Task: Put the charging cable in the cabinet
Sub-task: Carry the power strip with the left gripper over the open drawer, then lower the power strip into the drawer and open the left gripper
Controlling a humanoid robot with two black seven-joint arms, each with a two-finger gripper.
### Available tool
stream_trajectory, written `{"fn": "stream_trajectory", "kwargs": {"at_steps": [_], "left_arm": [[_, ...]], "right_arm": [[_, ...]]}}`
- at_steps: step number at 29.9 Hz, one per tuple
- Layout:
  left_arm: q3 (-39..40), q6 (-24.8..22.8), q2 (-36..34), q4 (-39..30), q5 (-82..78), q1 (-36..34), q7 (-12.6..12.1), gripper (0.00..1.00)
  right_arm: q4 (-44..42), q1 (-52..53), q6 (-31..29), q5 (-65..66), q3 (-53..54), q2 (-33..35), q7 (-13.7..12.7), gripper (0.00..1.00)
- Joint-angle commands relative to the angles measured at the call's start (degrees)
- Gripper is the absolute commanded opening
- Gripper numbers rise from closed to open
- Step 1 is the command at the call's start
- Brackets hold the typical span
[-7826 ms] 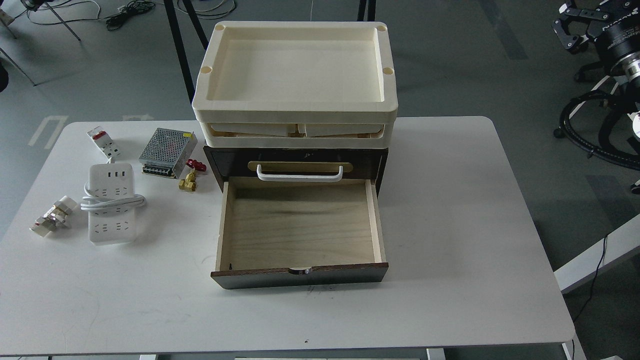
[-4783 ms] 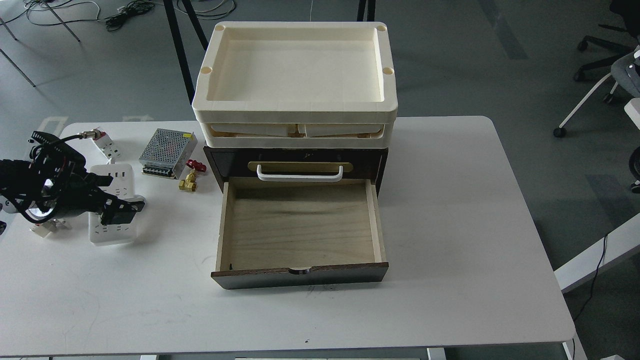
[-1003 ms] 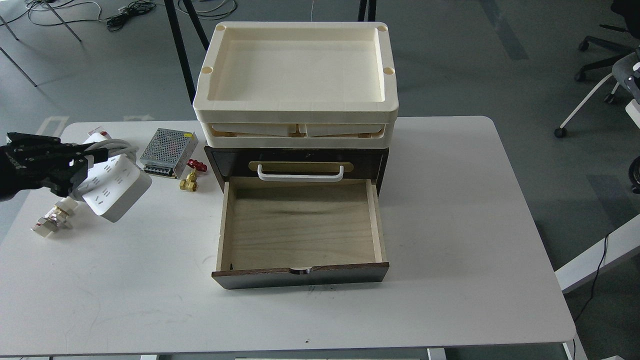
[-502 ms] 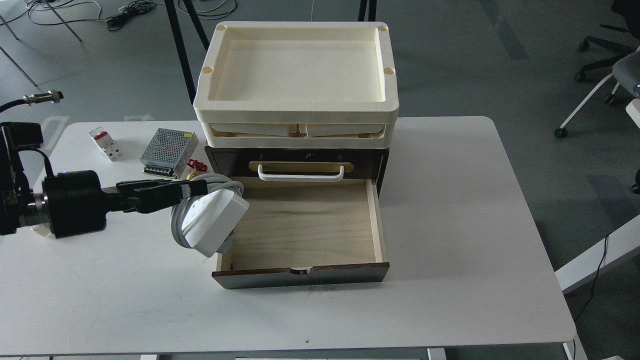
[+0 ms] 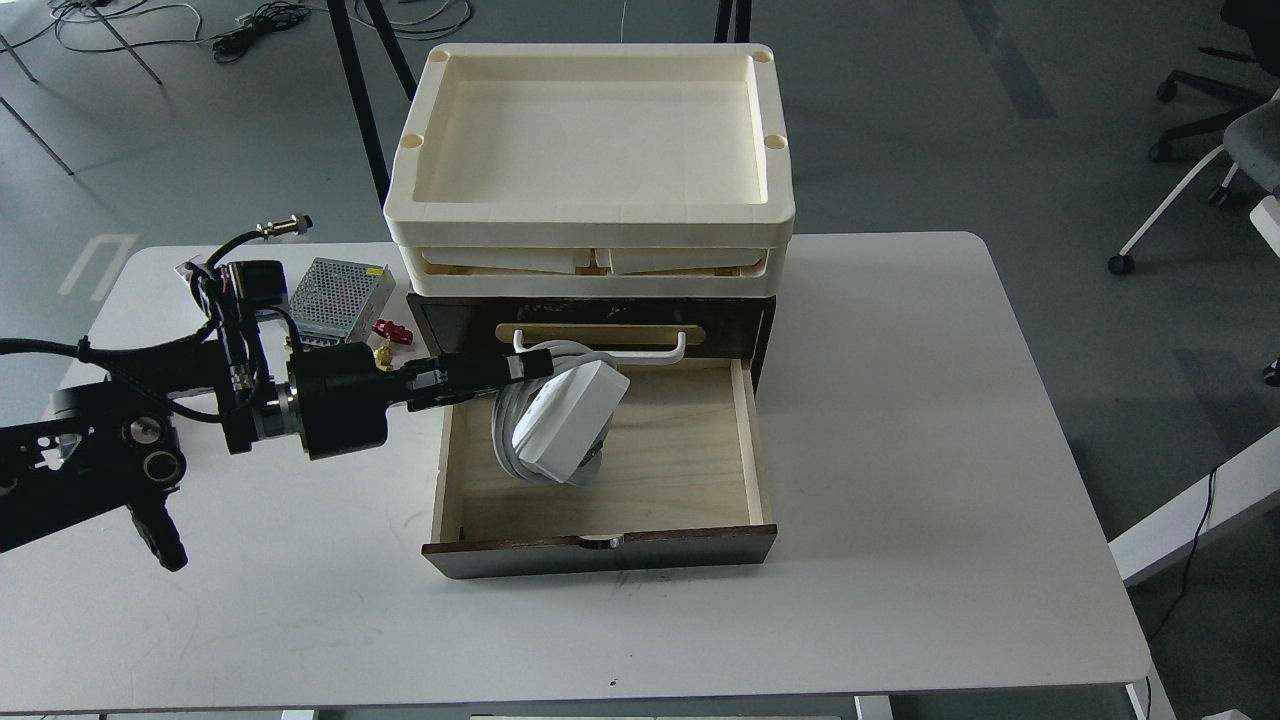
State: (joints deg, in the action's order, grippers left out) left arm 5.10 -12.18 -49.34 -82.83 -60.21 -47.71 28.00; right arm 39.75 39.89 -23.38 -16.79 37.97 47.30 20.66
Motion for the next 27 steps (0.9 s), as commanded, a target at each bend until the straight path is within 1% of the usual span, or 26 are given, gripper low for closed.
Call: {"fn": "stream_trajectory", "kwargs": {"at_steps": [1,6,10,18,21,27], "left_arm": [[0.0,0.0,2.1,3.5,0.0,2.3,0.0,0.00],[0.1,0.0,3.9,6.3,0.4,3.4,0.0,0.00],[0.1,0.3,4.3,7.3,3.2,3.5,0.0,0.00],[-0.5,0.1,5.2,11.6,3.3,3.7,0.0,0.00],[-0.2,0.1,5.5,13.3,3.3,5.2,0.0,0.00],[-0.1,0.1,8.4,15.8,3.3,6.2,0.0,0.00]], "right_arm": [[-0.6,-0.1,-0.1,0.0,0.0,-0.1,0.0,1.00],[-0.6,-0.1,-0.1,0.0,0.1,-0.4,0.0,1.00],[-0.6,-0.1,-0.1,0.0,0.1,-0.4,0.0,1.00],[-0.6,-0.1,-0.2,0.0,0.1,0.0,0.0,1.00],[-0.6,-0.1,-0.2,0.0,0.0,0.0,0.0,1.00],[-0.6,-0.1,-0.2,-0.1,0.0,0.0,0.0,1.00]]}}
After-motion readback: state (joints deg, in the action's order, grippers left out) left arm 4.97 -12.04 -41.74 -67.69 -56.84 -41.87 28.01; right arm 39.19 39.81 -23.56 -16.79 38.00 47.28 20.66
